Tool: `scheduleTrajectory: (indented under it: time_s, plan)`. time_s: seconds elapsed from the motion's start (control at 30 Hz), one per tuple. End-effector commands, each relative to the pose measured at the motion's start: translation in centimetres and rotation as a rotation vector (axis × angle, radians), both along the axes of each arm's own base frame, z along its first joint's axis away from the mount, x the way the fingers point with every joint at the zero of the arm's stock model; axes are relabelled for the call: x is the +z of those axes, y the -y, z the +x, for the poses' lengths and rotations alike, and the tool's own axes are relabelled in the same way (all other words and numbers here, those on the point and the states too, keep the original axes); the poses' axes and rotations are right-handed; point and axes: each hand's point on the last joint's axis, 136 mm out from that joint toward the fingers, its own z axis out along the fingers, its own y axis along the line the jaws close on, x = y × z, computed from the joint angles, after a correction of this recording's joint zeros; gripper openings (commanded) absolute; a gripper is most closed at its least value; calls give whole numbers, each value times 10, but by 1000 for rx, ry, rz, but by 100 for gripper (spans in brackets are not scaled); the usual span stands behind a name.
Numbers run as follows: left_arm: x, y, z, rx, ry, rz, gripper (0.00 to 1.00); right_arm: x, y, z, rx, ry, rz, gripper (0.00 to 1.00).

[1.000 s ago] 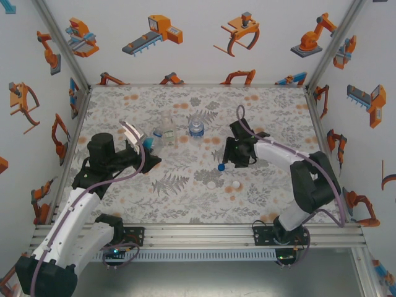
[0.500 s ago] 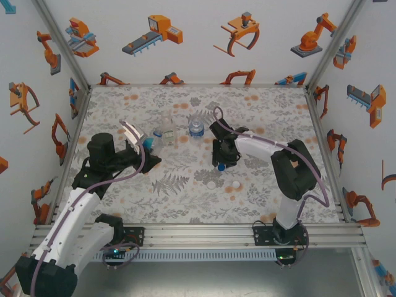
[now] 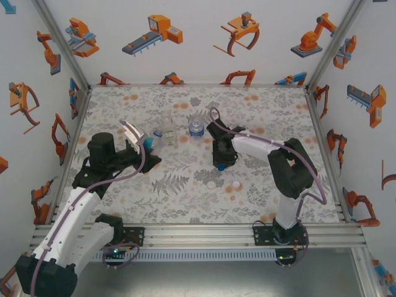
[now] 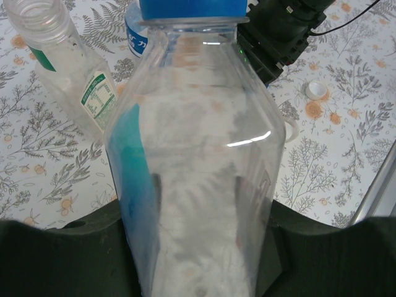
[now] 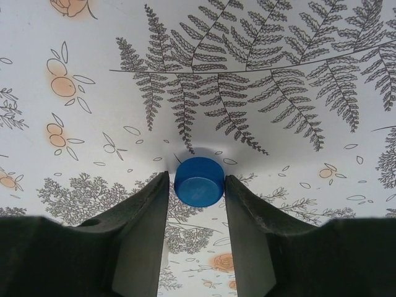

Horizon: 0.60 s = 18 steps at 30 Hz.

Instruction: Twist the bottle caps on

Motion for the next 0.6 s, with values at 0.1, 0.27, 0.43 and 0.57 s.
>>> scheduleTrajectory:
  time_s: [0.1, 0.27, 0.43, 0.57]
  plan:
    - [17, 2, -2, -17, 21, -22, 3, -3, -1, 1, 18, -6, -35, 39]
    - [16, 2, -2, -16, 19, -21, 3, -4, -1, 0, 17, -3, -35, 37]
    - [16, 2, -2, -15, 21, -20, 3, -4, 0, -1, 16, -4, -37, 34]
    - [16, 2, -3, -18, 24, -18, 3, 3, 1, -1, 12, 8, -25, 27]
